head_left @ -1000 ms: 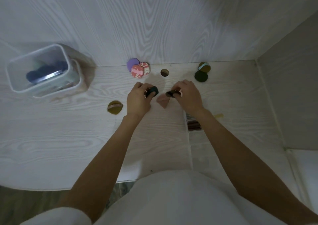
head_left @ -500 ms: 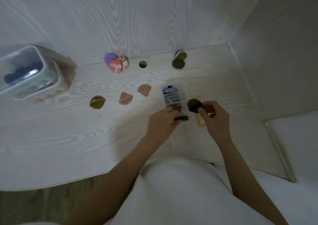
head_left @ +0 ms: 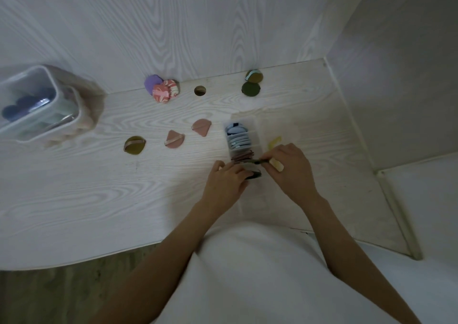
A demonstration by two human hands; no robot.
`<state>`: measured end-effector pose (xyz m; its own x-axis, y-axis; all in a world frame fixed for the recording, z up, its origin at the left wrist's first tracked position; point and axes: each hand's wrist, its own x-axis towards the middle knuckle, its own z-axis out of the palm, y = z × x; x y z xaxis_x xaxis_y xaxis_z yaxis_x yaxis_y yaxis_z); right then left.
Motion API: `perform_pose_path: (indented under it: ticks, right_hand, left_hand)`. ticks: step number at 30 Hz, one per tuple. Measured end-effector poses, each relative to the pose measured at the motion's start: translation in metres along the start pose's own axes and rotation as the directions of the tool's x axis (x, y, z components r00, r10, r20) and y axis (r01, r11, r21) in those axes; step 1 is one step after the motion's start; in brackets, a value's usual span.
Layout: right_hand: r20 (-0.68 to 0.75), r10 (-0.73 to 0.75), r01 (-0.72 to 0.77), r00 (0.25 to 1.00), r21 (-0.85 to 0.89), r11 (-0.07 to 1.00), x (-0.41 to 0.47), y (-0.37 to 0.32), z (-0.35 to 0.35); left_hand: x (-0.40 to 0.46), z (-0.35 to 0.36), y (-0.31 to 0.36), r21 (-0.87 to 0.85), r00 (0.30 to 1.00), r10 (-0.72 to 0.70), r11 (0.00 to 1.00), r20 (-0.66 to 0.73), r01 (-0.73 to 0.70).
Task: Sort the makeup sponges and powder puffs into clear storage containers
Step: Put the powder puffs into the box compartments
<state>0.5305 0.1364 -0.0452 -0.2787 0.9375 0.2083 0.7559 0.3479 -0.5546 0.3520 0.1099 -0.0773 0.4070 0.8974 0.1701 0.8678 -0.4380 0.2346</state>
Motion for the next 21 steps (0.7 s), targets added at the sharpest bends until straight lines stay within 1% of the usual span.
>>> perform_pose_path:
  ticks: [2, 3, 6, 10, 13, 15, 17, 19, 21]
  right_hand:
    - [0.064, -0.055, 0.055, 0.996, -0.001, 0.998, 0.004, -0.001, 0.000]
    - [0.078, -0.066, 0.069, 0.995, -0.028, 0.997, 0.005, -0.001, 0.002]
    - [0.091, -0.093, 0.108, 0.991, -0.169, 0.980, 0.010, -0.002, 0.012]
    - [0.119, -0.157, 0.188, 0.980, -0.324, 0.927, 0.017, -0.006, 0.033]
    - [0.138, -0.191, 0.228, 0.972, -0.342, 0.912, 0.019, -0.005, 0.038]
    - [0.144, -0.196, 0.233, 0.970, -0.312, 0.921, 0.020, -0.004, 0.038]
    - [0.138, -0.166, 0.194, 0.976, -0.227, 0.954, 0.022, -0.004, 0.035]
    - [0.144, -0.061, 0.072, 0.988, -0.074, 0.995, 0.029, -0.006, 0.028]
    - [0.122, 0.066, -0.071, 0.990, 0.038, 0.997, 0.046, -0.002, 0.017]
  left_hand:
    - [0.000, 0.001, -0.004, 0.018, 0.999, -0.001, 1.000, -0.045, 0.002]
    - [0.000, 0.002, -0.006, 0.027, 0.998, 0.000, 1.000, -0.066, 0.002]
    - [0.000, 0.002, -0.011, 0.041, 0.994, 0.005, 0.999, -0.107, -0.001]
    - [-0.001, 0.004, -0.014, 0.037, 0.991, 0.008, 0.999, -0.137, -0.003]
    - [0.000, 0.005, -0.016, 0.024, 0.984, -0.020, 0.999, -0.176, 0.025]
    - [0.000, 0.006, -0.019, 0.024, 0.985, -0.025, 0.999, -0.172, 0.030]
    - [0.001, 0.007, -0.023, 0.030, 0.987, -0.023, 0.999, -0.157, 0.028]
    - [0.003, 0.006, -0.028, 0.039, 0.991, -0.031, 0.999, -0.126, 0.036]
    - [0.007, 0.004, -0.032, 0.030, 0.996, -0.040, 0.999, -0.083, 0.042]
